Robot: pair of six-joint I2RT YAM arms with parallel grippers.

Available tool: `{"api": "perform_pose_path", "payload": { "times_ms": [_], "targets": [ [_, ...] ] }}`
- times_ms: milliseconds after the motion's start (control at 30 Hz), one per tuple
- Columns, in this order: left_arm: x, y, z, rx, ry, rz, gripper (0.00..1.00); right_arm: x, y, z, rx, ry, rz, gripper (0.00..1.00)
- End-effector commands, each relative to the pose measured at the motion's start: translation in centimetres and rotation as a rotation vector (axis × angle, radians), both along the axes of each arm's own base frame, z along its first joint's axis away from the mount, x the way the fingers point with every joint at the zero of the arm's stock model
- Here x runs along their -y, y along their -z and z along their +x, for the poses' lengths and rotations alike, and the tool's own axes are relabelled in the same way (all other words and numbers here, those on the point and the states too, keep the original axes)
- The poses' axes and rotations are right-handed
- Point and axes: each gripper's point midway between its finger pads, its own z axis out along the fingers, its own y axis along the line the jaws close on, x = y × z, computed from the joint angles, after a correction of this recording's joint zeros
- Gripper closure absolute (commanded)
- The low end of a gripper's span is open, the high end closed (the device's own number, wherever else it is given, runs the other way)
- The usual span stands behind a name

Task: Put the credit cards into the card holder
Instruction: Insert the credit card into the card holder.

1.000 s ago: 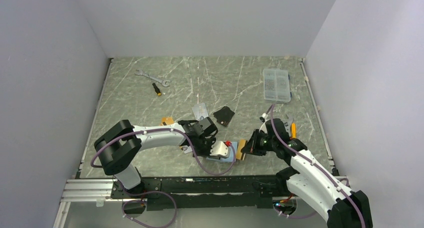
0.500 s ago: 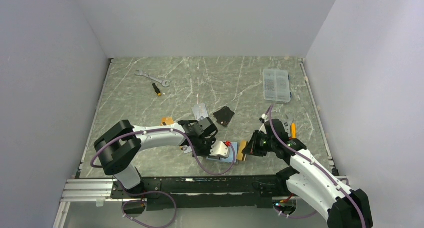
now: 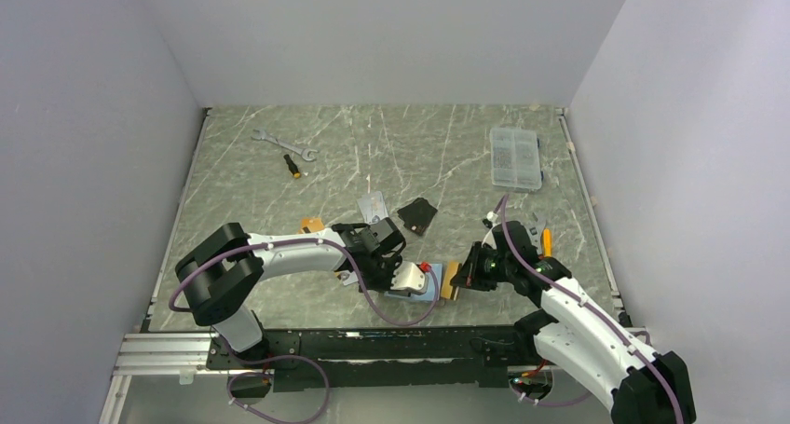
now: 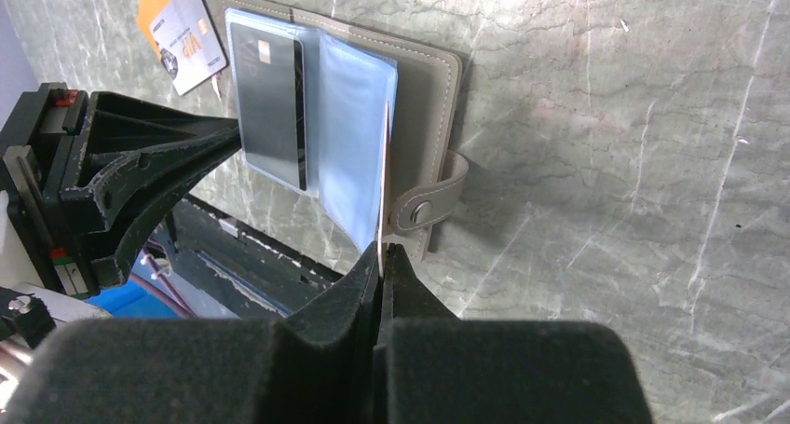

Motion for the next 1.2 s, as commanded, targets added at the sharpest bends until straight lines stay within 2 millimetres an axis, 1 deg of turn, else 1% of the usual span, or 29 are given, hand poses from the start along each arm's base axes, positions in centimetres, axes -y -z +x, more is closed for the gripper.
{"api": "perform_pose_path", "payload": {
  "times_ms": [0,133,267,500,1167],
  "targets": [
    [0.7,-1.5,0.4,0.027,0.021,-0.031,0.84,-0.1,-2.4,1.0,0.067,0.002,0.000,1.00],
    [0.7,-1.6,0.4,0.029,0.022,-0.032,0.85,-0.1,-3.0,1.1,0.076,0.003,0.003,1.00],
    [0.8,-1.6,0.3,0.028,0.024,-0.034,0.85,-0.5,-3.2,1.3,0.081,-0.001,0.025,1.00],
    [0.8,-1.7,0.3,0.025,0.023,-0.035,0.86,-0.5,-2.2,1.2,0.058,-0.013,0.010,1.00],
    [0.8,-1.9,0.2,0.022,0.033,-0.034,0.89,-1.6,-1.4,0.9,0.045,-0.035,0.039,1.00]
  ]
}}
